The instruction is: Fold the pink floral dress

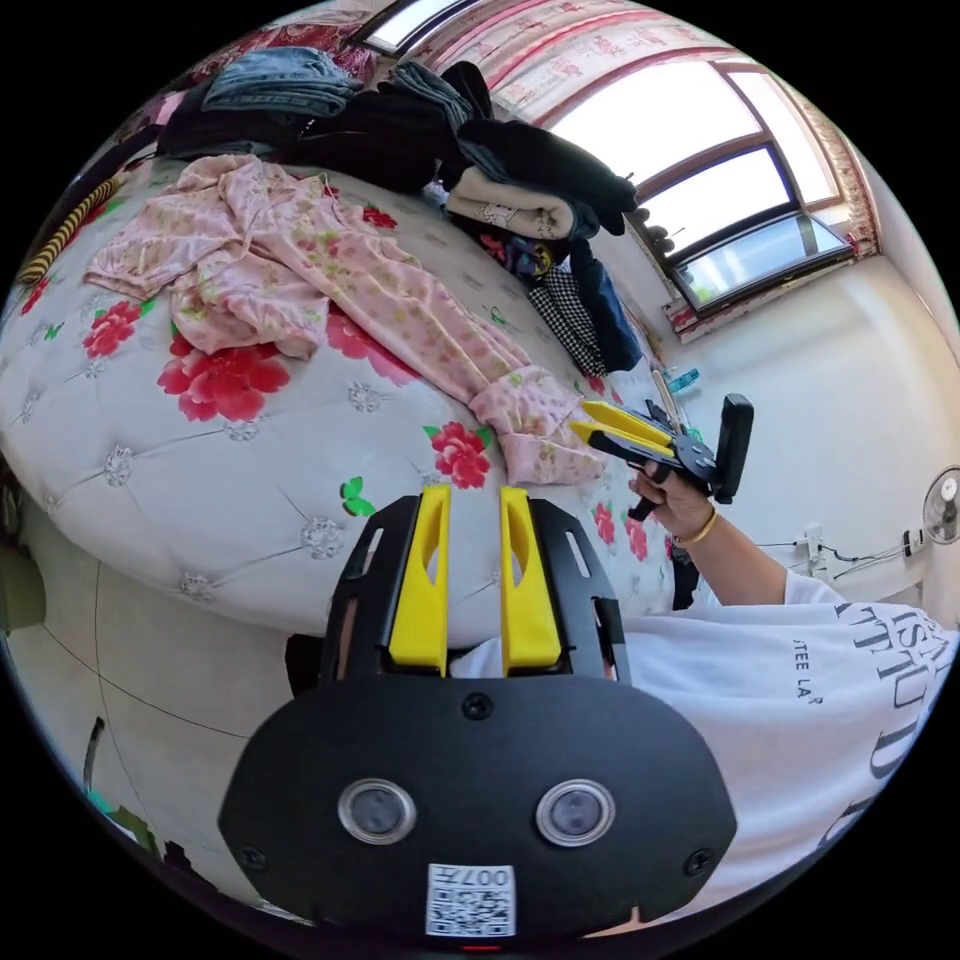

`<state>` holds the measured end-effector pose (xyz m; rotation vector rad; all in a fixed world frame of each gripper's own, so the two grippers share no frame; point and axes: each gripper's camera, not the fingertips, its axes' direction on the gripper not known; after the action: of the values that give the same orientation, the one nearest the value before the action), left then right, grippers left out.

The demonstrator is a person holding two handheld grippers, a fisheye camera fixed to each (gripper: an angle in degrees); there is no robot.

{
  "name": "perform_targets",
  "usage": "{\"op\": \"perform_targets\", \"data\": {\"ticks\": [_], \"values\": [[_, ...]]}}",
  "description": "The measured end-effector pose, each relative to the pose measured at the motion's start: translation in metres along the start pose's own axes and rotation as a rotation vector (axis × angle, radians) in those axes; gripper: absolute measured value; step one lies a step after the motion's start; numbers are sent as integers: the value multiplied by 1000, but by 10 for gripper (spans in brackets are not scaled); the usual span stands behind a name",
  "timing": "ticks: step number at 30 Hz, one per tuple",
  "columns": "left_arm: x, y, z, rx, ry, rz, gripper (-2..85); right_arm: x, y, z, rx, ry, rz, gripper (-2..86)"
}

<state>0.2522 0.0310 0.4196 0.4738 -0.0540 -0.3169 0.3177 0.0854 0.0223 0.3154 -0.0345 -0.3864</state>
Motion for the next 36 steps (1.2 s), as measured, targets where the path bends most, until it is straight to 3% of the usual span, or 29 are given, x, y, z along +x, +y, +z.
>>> {"op": "perform_targets", "data": {"ticks": [6,12,14,17,19,22,24,29,34,36], "values": [[38,53,-17,74,-137,-57,75,5,-24,67,-220,-26,-87,27],[49,120,-36,169,-197,-220,75,16,-21,-78,217,-193,-145,1],[56,127,-32,188,-186,-219,78,14,-2,-147,433,-298,-227,-1],[76,116,-16,201,-147,-149,83,11,14,-196,550,-420,-296,2],[87,103,-3,187,-117,-110,84,5,17,-191,510,-333,-288,8],[105,84,15,162,-90,-62,84,-1,12,-140,297,-179,-269,37],[117,79,24,159,-107,-22,85,-4,6,-109,188,-185,-288,59],[107,91,36,118,-114,-75,86,-26,-26,-20,-12,-12,-376,88],[89,102,30,113,-169,-126,89,-2,-48,45,-227,-106,-246,45],[84,103,28,120,-181,-143,90,6,-51,18,-111,-138,-213,24]]}}
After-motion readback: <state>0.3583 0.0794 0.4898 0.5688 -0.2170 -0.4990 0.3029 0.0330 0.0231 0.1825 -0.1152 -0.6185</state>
